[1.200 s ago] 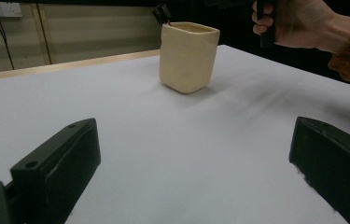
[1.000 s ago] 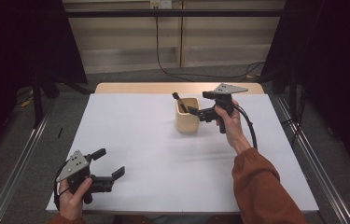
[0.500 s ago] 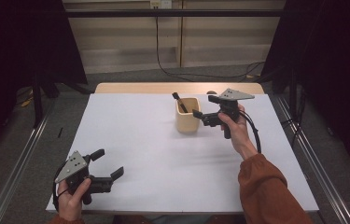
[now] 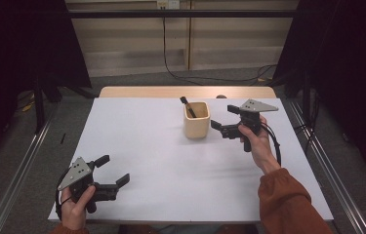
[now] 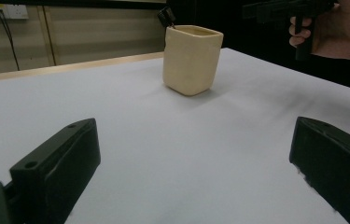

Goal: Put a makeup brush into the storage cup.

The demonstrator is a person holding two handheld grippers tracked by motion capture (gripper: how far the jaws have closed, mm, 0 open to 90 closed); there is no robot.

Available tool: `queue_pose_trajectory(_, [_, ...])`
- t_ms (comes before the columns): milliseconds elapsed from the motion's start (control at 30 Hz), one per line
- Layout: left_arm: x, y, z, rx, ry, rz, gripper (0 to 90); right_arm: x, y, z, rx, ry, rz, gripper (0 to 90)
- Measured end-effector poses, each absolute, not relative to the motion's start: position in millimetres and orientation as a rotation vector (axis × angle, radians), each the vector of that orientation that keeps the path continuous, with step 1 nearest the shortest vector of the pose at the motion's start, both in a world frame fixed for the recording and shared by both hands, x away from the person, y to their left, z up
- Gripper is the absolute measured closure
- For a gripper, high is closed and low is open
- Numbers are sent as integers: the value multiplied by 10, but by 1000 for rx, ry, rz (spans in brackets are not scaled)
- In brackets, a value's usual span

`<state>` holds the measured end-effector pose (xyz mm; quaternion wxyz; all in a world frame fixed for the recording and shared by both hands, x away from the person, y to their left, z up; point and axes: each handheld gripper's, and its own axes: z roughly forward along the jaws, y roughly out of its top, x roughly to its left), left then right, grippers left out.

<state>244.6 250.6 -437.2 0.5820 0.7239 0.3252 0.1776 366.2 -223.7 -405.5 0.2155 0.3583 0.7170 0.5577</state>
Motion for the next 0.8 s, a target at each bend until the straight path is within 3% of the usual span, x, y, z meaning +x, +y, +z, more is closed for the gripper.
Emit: queue_pose_trajectory(800, [2440, 2502, -4366, 1691, 761, 422, 18, 3186, -2581, -4123, 1054, 1943, 1523, 49])
